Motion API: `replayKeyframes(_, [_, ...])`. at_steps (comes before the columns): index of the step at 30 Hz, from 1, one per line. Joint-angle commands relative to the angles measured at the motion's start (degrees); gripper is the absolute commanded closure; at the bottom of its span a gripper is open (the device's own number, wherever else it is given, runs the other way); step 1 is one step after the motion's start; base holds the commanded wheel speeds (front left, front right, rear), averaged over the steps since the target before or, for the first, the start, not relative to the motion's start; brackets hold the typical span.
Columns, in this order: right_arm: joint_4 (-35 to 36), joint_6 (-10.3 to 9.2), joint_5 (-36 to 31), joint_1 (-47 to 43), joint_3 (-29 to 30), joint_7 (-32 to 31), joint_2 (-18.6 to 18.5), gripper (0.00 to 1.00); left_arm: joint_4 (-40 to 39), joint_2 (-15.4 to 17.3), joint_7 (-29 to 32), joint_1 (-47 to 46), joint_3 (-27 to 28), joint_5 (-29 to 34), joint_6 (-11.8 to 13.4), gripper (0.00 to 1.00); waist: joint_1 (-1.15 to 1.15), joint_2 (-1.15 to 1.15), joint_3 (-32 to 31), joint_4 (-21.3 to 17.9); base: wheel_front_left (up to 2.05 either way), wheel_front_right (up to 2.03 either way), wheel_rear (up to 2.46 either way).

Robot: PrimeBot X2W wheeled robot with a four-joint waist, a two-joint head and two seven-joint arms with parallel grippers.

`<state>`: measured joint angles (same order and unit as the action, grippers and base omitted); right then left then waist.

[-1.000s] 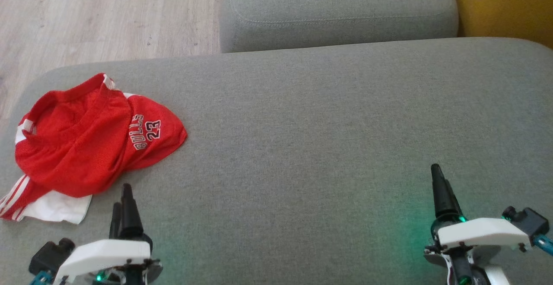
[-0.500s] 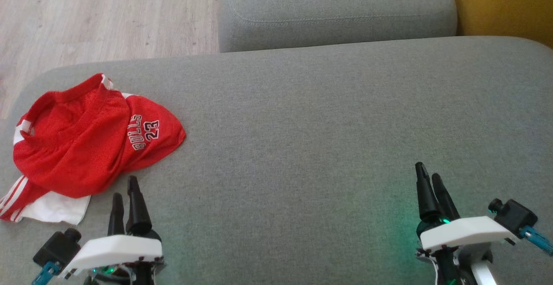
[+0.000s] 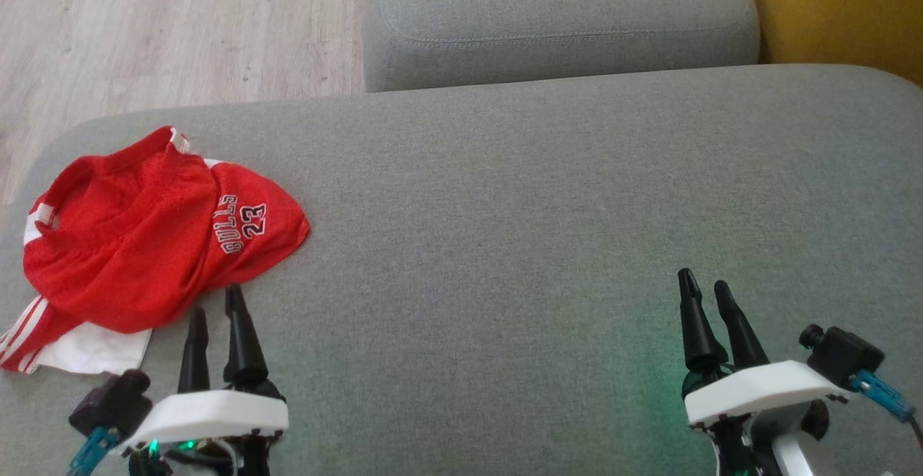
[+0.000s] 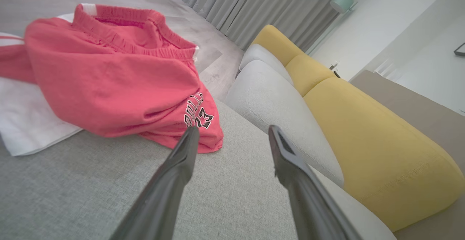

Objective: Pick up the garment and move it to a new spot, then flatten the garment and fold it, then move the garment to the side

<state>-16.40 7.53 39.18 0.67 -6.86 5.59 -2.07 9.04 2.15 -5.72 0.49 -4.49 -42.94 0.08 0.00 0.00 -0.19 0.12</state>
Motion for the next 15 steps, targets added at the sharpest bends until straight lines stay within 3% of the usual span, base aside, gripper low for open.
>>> replayKeyframes(1, [2.3,-0.03,-1.8,2.5,-0.8,0.8,-0.5,0.0,-2.4,0.5,-0.7,-1.6,0.5,1.8,0.5,0.0,0.0,0.0,-0.1,0.0,0.0,0.0,0.0])
replayKeyframes(15, [1.0,-0.03,-12.7,1.5,-0.6,3.4,-0.6,0.0,-2.6,0.6,-3.3,-1.1,-0.7,12.4,2.2,0.0,0.0,0.0,-1.1,-0.3,0.0,0.0,0.0])
